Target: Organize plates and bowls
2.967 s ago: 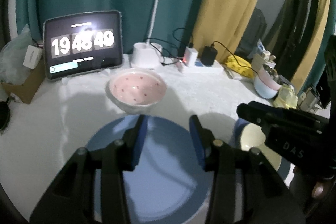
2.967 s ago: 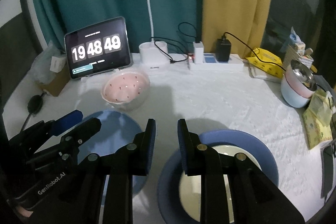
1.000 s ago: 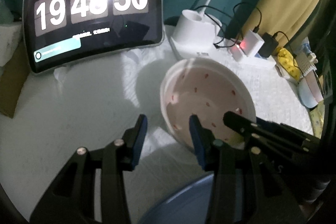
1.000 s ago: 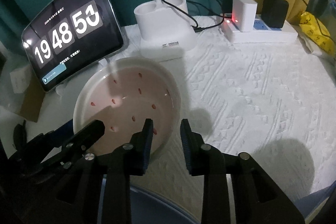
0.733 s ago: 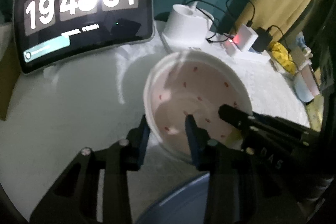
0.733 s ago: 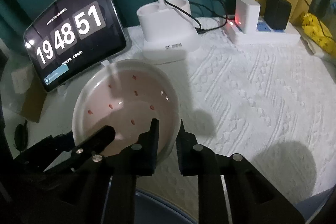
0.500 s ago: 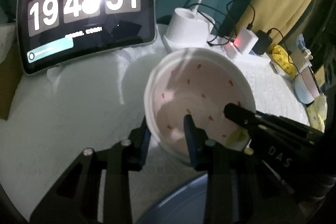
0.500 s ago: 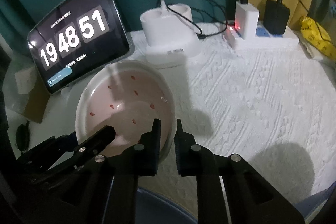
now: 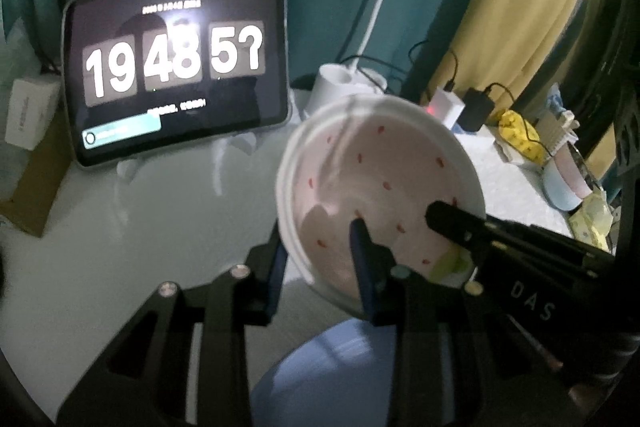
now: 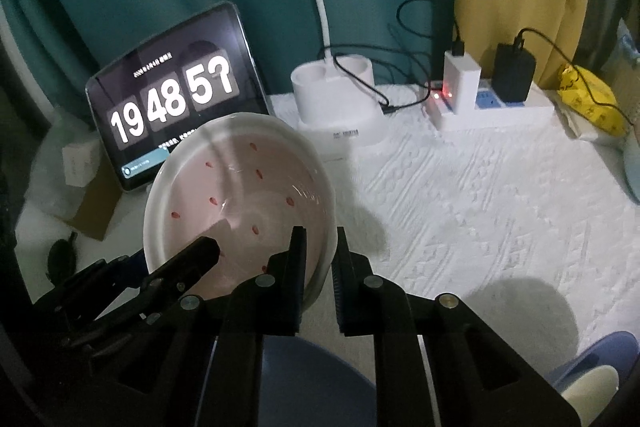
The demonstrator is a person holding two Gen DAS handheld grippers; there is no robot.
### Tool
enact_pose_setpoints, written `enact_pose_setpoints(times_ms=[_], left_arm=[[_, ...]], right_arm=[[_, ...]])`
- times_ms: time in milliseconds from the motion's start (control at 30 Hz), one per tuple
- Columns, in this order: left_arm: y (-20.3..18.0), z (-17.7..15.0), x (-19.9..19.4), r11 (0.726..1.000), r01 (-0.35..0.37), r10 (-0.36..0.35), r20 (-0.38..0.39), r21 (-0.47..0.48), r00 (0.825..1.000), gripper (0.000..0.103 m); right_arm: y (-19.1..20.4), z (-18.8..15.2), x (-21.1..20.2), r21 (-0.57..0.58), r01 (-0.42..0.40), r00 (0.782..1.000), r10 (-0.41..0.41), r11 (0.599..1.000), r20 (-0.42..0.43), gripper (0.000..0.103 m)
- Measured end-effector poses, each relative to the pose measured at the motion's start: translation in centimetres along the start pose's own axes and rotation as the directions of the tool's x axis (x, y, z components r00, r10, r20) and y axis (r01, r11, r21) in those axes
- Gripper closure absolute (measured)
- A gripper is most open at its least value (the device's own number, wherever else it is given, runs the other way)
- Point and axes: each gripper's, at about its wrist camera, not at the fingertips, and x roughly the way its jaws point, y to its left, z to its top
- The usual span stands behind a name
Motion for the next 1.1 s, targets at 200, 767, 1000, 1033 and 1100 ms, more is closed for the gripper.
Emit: enact_pose_setpoints(times_ms=[200,767,1000,1033,1100], left_arm=[[-1.0,-0.1,-1.9,1.0,0.008,-0.008,0.029,0.013,1.0,0.071],[-4.2,-1.2,-6.0,0.998,0.024,-0.029,0.085,0.055,0.996,0.071],[-6.0,-1.7,-7.2,0.997,0.029,-0.036,0.093,0.074,0.995,0.071],[-6.2,-1.8,-7.4,0.997,0.03,-0.037,0.093,0.076,0.995,0.071],[-6.6,-1.9,-7.6,0.996,0.031,-0.038,0.094,0.08,0.995,0.071]], right_arm=[[-0.1,-0.3,-2.2,0.0,-0.002,1.0,0.002,1.0,0.03,0.09],[-1.6,-1.5,-7.4,0.013,-0.008,0.995,0.007,1.0,0.097,0.09],[-2.8,-2.3,-9.1,0.024,-0.011,0.993,0.008,1.0,0.115,0.09],[-2.9,-2.5,-9.4,0.025,-0.011,0.993,0.008,1.0,0.118,0.09],[-3.3,-2.7,-9.9,0.031,-0.013,0.992,0.009,0.999,0.123,0.09]])
